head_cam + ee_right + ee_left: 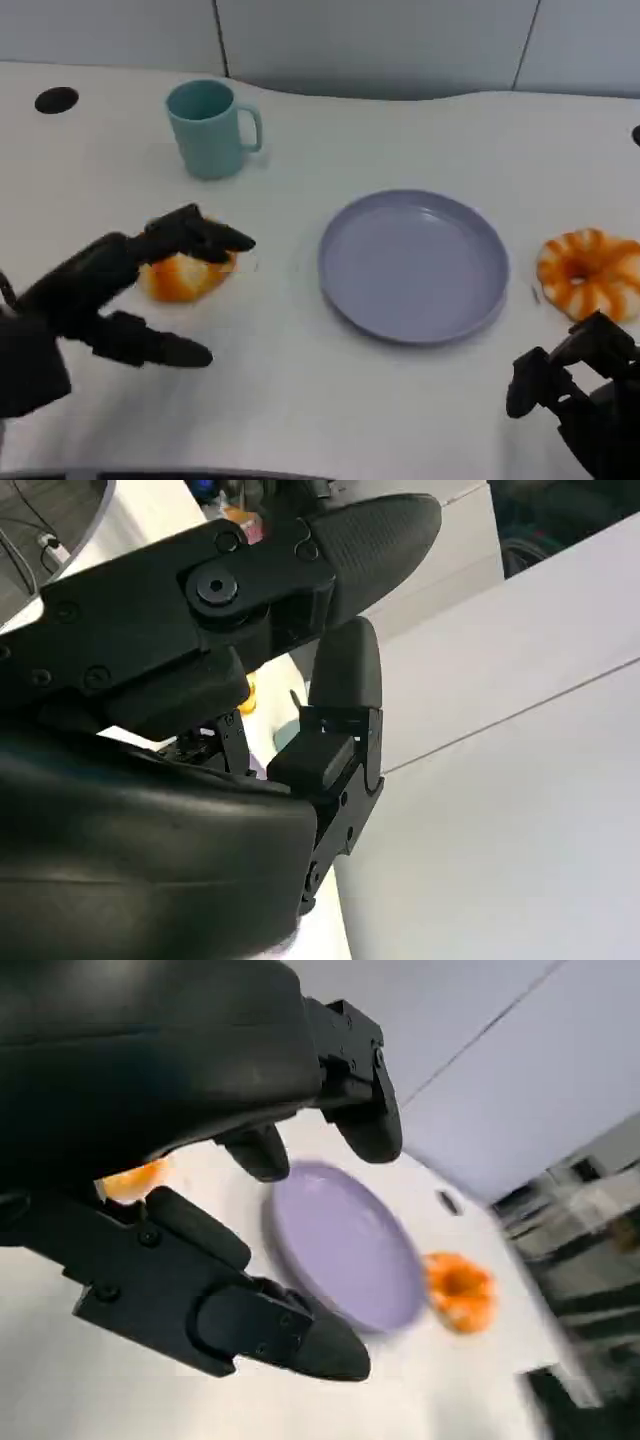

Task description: Grasp the bread from the table and place it into the plate.

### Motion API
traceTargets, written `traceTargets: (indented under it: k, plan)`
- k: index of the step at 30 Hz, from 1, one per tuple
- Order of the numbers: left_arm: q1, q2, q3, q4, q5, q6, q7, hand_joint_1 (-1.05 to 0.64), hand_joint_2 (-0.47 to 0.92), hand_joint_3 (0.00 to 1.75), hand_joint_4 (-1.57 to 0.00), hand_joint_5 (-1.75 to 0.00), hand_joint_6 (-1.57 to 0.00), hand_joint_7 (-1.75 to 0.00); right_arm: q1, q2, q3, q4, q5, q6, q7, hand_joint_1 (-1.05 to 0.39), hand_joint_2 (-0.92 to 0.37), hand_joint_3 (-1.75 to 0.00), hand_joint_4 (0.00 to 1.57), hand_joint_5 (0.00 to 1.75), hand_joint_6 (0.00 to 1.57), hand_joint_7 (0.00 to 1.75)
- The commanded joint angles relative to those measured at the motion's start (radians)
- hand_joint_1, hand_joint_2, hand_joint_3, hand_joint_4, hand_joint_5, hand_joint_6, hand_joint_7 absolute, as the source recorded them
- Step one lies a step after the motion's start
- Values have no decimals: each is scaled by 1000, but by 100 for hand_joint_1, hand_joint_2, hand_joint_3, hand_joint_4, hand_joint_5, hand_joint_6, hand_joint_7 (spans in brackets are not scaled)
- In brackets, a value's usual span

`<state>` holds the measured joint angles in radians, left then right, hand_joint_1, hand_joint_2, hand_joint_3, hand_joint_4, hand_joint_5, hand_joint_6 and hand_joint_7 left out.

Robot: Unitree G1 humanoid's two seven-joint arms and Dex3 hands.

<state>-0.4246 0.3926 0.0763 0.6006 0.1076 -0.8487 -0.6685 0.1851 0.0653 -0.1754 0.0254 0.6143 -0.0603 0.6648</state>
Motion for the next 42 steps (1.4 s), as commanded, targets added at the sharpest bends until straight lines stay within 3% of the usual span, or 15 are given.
traceTargets:
  k: [1,4,9,16,25,38,42]
  plan:
    - [-239,129,-139,7,605,-78,495,-76,72,1,-14,-72,-34,-36,-12,6,10,-3,-7,5,-31,-57,-92,-6,59,172,70,121]
    - [-255,144,-176,33,664,-76,595,-76,71,0,-16,-71,-40,-27,-12,5,12,-3,-6,3,-33,-57,-92,-6,59,171,71,120]
    - [-355,150,-363,187,927,1,965,-67,69,0,-34,-70,-60,-16,-17,-4,4,13,0,-4,-16,-57,-92,-7,60,171,71,120]
    - [-453,150,-524,351,997,23,1187,-64,67,0,-40,-63,-66,-7,-11,-4,4,11,2,-9,-10,-57,-92,-6,59,171,70,120]
    - [-510,130,-653,447,973,110,1124,-63,68,0,-38,-48,-61,-1,-5,-6,7,-1,-4,-4,-22,-57,-92,-6,60,172,69,124]
    - [-525,136,-712,462,932,128,1125,-62,67,0,-44,-38,-61,0,-3,-5,7,-2,-2,-5,-20,-57,-92,-6,59,172,68,125]
    - [-544,67,-741,648,920,256,984,-53,69,1,-40,-30,-54,0,4,-7,4,-11,12,2,-14,-58,-92,-4,59,173,72,119]
